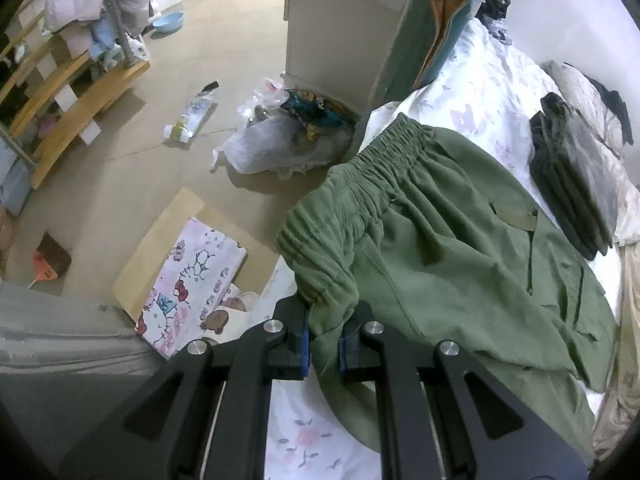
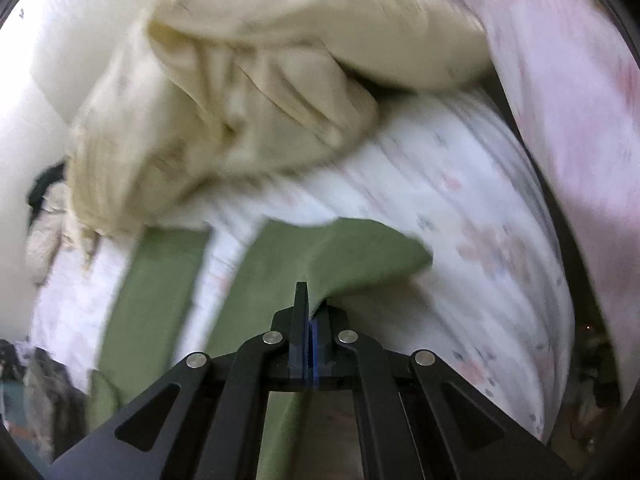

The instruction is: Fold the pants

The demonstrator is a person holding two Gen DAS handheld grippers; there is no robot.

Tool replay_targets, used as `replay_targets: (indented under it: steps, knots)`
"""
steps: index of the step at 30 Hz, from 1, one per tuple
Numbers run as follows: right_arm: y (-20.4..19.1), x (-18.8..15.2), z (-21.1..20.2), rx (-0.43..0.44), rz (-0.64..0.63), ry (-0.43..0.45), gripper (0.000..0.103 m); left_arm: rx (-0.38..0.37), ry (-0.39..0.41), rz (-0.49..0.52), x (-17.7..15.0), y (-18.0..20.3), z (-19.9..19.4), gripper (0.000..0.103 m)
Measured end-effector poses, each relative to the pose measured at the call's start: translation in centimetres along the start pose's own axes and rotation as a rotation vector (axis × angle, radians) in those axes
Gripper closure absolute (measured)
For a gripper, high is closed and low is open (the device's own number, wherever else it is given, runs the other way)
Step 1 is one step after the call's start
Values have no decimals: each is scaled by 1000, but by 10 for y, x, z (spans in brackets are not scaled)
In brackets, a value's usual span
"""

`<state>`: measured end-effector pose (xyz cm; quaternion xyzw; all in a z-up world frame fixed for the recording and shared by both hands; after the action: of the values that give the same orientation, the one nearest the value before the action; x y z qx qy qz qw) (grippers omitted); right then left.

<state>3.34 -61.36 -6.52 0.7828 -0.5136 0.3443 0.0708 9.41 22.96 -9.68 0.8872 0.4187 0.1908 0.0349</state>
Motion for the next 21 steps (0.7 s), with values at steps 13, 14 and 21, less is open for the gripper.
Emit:
replay_targets:
  steps: [13, 14, 21]
  knots:
    - [-150, 93, -16, 122, -327, 30, 103, -57, -150, 44, 61, 46, -4, 96]
    - [-161, 97, -10, 117, -349, 23, 103, -57, -159, 51, 69, 58, 0, 96]
    - [-249, 113, 65, 103, -492, -76, 103, -44, -193, 192, 116, 132, 45, 96]
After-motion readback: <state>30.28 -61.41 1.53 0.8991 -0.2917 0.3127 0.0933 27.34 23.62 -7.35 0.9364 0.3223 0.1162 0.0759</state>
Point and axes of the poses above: each gripper's, at about its wrist camera, not at the fingertips, and z roughly the way its jaws point, y to its right, x to its top, the point moved 3 cm from there along z, roughly the way its jaws point, and after that the axes turned 10 degrees about -z, right-handed, at the moved point
